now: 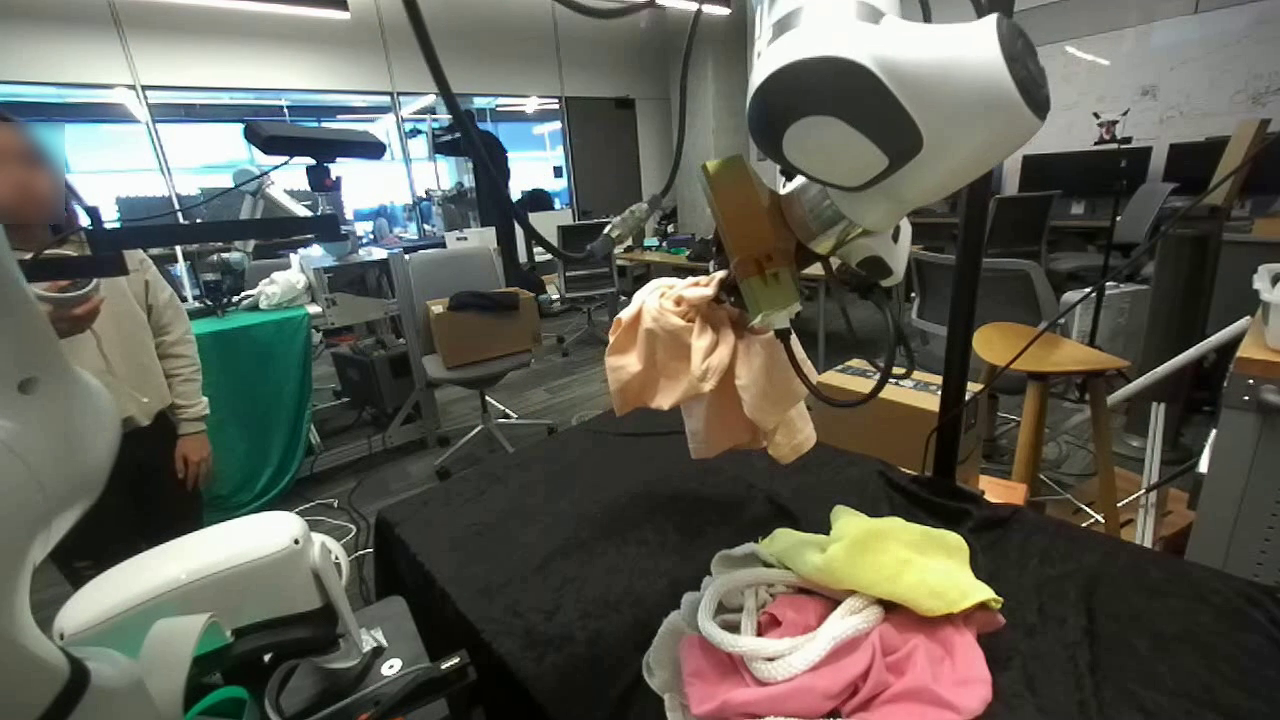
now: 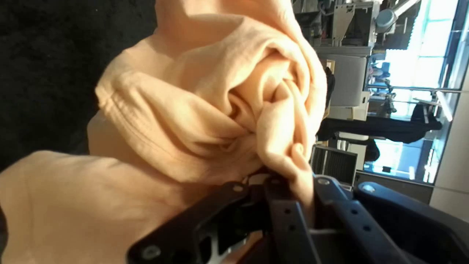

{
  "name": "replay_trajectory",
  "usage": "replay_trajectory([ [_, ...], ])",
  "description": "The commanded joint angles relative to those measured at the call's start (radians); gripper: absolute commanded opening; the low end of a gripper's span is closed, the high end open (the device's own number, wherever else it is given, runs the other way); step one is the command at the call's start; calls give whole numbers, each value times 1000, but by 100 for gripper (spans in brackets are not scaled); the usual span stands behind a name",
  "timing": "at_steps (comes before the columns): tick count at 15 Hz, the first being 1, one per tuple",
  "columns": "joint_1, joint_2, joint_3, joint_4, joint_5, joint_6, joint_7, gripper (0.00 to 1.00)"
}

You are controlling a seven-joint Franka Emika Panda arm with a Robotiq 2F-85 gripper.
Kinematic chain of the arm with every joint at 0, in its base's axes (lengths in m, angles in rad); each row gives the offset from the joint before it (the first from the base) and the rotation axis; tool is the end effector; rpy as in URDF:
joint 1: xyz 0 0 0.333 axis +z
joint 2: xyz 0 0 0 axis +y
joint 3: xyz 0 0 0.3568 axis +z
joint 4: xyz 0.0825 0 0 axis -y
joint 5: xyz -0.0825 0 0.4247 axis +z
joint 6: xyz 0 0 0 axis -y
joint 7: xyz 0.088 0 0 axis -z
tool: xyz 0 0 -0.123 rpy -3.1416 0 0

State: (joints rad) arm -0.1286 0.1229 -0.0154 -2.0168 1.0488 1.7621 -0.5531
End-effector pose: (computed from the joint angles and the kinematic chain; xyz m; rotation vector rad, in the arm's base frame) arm 0.5992 0.0044 0.4147 -2.1134 0.0223 -0.0145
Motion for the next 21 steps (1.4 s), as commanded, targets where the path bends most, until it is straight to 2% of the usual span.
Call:
replay_trajectory([
  [1, 0, -177, -51, -98, -26, 63, -19, 4],
  [6, 0, -349, -80, -174, -154, 239, 23, 4],
  [14, 7, -482, -56, -344, -401, 692, 167, 4],
  [18, -3, -473, -29, -442, -622, 931, 345, 3],
  [21, -64, -436, 15, -512, -873, 1070, 564, 4],
])
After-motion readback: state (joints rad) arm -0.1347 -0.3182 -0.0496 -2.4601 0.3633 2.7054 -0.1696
